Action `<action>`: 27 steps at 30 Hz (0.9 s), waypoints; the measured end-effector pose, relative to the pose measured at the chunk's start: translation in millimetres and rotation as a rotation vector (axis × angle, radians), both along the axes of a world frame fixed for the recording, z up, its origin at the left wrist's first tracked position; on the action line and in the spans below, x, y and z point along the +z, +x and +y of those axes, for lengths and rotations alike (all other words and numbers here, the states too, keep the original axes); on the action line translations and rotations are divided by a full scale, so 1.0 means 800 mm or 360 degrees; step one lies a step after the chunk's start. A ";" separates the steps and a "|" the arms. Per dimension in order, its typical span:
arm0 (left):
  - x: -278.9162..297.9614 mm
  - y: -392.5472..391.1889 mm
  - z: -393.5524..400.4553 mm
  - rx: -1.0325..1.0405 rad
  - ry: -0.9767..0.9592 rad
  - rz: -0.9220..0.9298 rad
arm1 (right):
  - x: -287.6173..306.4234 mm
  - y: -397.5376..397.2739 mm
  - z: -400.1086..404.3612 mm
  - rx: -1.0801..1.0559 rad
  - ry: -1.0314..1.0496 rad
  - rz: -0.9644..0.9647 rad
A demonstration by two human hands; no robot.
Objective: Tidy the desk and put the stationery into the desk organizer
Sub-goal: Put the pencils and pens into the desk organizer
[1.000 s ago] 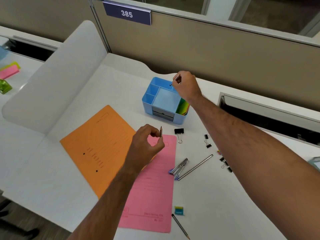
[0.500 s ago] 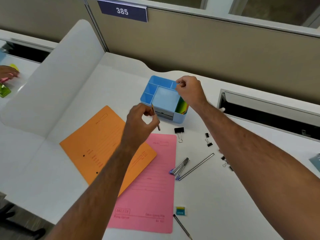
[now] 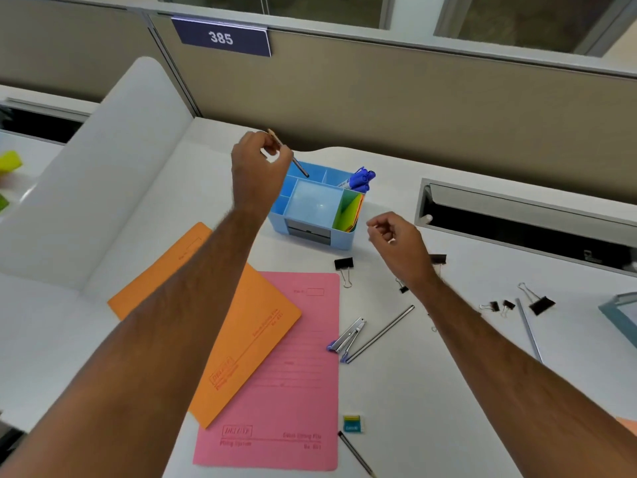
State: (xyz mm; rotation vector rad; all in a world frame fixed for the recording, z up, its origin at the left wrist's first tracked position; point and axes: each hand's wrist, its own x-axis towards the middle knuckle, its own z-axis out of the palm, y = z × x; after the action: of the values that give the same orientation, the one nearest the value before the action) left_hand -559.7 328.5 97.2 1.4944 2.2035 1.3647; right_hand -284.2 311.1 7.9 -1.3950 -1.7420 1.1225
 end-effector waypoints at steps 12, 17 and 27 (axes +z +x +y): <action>-0.038 0.002 0.037 0.0110 -0.0635 0.0108 | -0.046 0.053 -0.033 0.0049 -0.0170 -0.0084; -0.048 0.004 0.031 0.0140 -0.0622 -0.0036 | -0.053 0.064 -0.039 0.0062 -0.0200 -0.0165; -0.067 0.022 -0.027 0.0044 -0.0271 -0.0155 | -0.069 0.089 -0.072 0.0174 -0.0232 -0.0273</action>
State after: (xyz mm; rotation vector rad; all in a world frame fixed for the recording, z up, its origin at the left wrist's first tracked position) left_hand -542.4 306.7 43.4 1.3162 2.2247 1.1959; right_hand -212.7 253.3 -47.1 -1.5387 -1.9091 1.2416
